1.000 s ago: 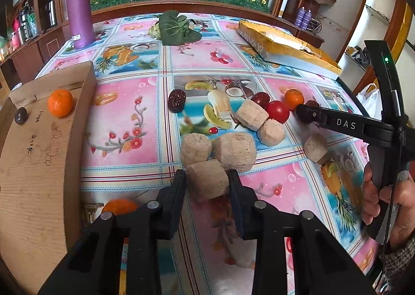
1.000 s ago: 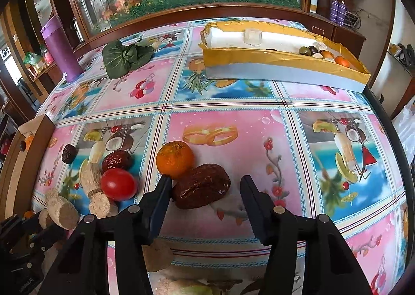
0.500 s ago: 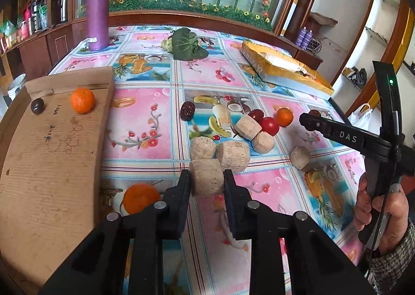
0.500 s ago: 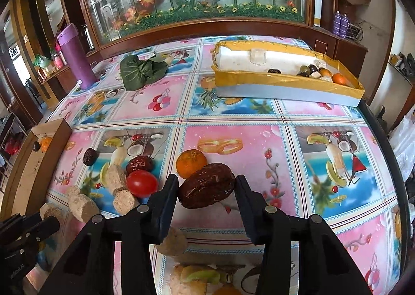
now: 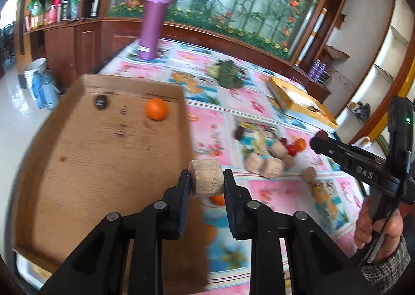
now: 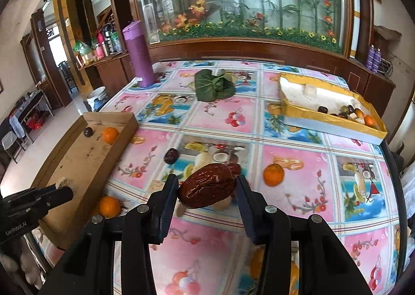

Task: Organize fruits
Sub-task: 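Carry the beige cube and red date into the tray and open both tools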

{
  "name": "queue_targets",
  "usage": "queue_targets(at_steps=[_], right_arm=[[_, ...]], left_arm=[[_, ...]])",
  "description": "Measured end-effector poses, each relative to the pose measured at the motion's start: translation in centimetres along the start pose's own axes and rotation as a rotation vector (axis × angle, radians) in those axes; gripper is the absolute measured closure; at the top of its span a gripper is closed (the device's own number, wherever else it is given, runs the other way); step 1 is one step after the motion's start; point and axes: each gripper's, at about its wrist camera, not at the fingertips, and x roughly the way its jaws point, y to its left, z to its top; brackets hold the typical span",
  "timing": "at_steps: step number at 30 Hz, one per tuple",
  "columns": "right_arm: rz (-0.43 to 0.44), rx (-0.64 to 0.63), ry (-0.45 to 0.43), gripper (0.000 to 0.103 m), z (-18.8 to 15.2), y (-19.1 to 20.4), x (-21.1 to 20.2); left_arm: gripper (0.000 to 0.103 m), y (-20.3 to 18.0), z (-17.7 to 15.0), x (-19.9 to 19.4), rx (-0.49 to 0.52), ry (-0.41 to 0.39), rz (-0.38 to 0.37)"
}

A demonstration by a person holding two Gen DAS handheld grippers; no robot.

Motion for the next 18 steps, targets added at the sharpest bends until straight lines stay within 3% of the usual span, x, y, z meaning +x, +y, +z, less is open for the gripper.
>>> queue_targets(at_steps=[7,18], right_arm=[[0.111,-0.077,0.046,0.054,0.9,6.7,2.3],[0.213,-0.209,0.179,0.054,2.6,17.4,10.3]], left_arm=[[0.079,7.3,2.8,-1.1,-0.023,-0.017,0.183],[0.079,12.7,7.2,4.5,-0.031,0.107,0.291]])
